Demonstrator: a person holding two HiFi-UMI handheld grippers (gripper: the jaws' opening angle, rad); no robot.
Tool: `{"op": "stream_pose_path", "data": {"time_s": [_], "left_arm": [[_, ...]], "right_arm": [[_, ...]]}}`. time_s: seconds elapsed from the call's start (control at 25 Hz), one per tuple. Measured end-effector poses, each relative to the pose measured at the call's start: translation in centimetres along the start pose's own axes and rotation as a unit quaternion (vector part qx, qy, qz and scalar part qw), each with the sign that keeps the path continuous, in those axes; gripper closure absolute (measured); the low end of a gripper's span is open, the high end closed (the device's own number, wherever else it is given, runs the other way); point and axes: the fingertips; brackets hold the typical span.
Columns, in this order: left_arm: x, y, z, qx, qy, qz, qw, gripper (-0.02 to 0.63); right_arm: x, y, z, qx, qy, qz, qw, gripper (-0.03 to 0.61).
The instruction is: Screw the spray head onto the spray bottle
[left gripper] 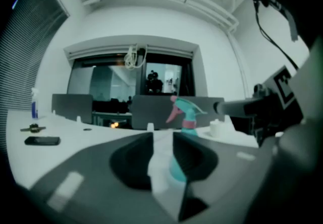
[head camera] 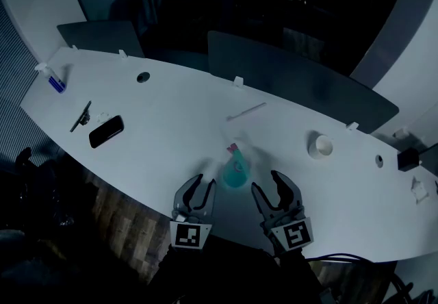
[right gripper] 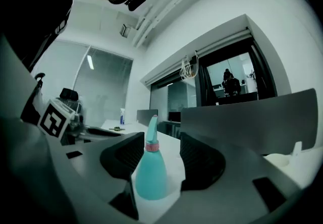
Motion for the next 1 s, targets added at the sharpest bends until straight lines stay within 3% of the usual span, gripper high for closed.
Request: {"op": "stream_pose_path", "data": {"time_s": [0.08, 0.16, 0.32, 0.52, 0.72, 1.0], "left_arm": [[-0.2, -0.3, 0.3, 0.000, -0.019, 0.006, 0.9998, 0.570], [-0.5, -0.6, 0.5, -0.002, -0.033, -0.007, 0.9994, 0.608], [-1.5, -2.7, 0.8, -0.021, -0.042, -0.032, 0.9984, 0.609], [-3.0, -4.8, 1.6, -0.037, -0.006, -0.088, 0.9954, 0.611], [-2.1, -4.8, 4.5, -0.036, -0.030, -0.061, 0.9970, 0.611], [-2.8, -5.8, 13.4, -0.046, 0.018, -0.061, 0.9969, 0.609]], "right_arm": [[-0.3, 0.5, 0.5, 0.015, 0.009, 0.030, 0.999, 0.428], [-0.2, 0.5, 0.9, 0.015, 0.015, 0.030, 0.999, 0.569], [0.4, 0.0, 1.9, 0.011, 0.015, 0.030, 0.999, 0.572], [1.3, -0.2, 2.9, -0.010, 0.042, 0.005, 0.999, 0.572], [4.3, -0.2, 4.0, -0.010, 0.068, 0.009, 0.998, 0.572], [11.2, -1.8, 9.5, -0.011, 0.117, 0.028, 0.993, 0.572]]}}
Point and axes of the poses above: the fingertips, and each gripper's own axes: z backward along the fingers, x to its left, y out of its underside, and after that the axes turned 11 degrees about -x, right-handed
